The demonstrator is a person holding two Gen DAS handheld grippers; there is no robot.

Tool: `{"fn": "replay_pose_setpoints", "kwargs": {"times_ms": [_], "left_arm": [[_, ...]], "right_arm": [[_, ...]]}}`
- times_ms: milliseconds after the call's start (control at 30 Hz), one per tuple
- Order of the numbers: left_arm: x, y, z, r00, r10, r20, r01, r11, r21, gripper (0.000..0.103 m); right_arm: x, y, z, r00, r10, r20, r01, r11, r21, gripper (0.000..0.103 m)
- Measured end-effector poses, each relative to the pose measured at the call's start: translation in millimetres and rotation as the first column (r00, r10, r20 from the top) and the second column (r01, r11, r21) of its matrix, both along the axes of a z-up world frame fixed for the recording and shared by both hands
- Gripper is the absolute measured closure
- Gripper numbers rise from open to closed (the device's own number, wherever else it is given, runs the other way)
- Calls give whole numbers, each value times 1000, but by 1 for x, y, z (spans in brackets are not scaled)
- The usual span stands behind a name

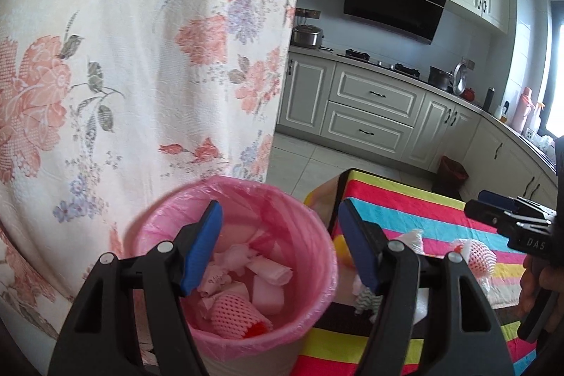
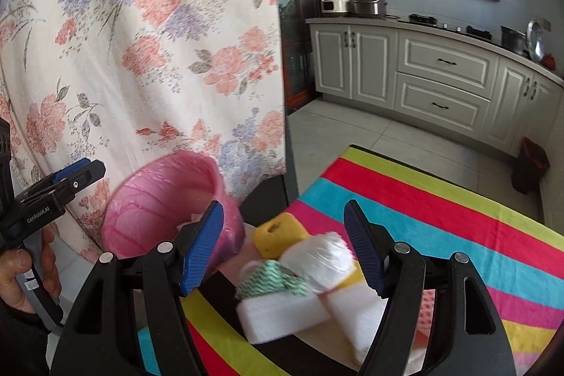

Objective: Collect trash
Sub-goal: 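Move both open tools back over the trash pile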

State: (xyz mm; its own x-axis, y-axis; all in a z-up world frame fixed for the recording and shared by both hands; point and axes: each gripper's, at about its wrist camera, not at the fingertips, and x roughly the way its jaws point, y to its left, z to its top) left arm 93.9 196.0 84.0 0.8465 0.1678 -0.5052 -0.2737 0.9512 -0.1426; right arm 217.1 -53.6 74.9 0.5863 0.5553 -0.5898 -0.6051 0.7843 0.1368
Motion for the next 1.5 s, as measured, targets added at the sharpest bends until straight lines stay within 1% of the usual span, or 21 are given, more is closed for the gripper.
{"fn": "replay_pose_setpoints", "kwargs": {"times_ms": [267,367,500,600,700,900,1033,1133,1500], "left_arm": [[8,-39,-4,998,-67,-8,67,998,4,36],[10,-53,-6,996,-92,-10,92,996,10,33],[14,-68,-10,992,-122,-16,122,992,13,33],[17,-79,-13,989,-143,-20,144,990,13,33],[20,-91,-17,986,-166,-29,167,986,12,32],[25,-109,-29,977,-205,-50,206,979,10,32],[28,-123,-41,969,-238,-68,239,971,8,32],[31,-132,-51,962,-261,-86,262,965,9,29],[44,-155,-91,934,-319,-162,323,947,-5,29]], "right_arm": [[-3,-57,1,996,-85,9,85,996,7,33],[-4,-78,0,993,-119,10,119,993,11,33],[-5,-101,-4,988,-156,8,156,988,17,32],[-7,-116,-7,983,-182,11,182,983,17,28],[-8,-127,-10,979,-203,16,203,979,16,27],[-12,-145,-25,971,-238,8,238,971,0,27],[-15,-153,-41,967,-255,-22,255,967,-5,27],[-18,-155,-53,966,-257,-41,256,967,-10,27],[-27,-160,-95,957,-265,-114,263,964,-32,27]]}}
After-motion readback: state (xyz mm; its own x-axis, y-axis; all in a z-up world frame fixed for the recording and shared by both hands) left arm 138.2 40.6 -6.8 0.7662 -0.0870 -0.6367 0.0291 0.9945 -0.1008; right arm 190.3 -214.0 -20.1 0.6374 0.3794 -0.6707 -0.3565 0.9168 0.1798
